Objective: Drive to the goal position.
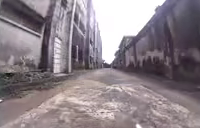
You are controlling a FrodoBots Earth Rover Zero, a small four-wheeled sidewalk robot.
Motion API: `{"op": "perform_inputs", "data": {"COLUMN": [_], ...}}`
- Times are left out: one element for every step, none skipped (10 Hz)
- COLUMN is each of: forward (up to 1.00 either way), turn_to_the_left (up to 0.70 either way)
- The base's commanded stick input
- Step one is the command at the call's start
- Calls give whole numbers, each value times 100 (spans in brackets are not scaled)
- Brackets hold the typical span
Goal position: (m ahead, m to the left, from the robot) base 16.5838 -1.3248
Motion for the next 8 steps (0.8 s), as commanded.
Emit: {"op": "perform_inputs", "data": {"forward": [30, 30, 30, 30, 30, 30, 30, 30], "turn_to_the_left": [0, 0, 0, 0, 0, 0, 0, 0]}}
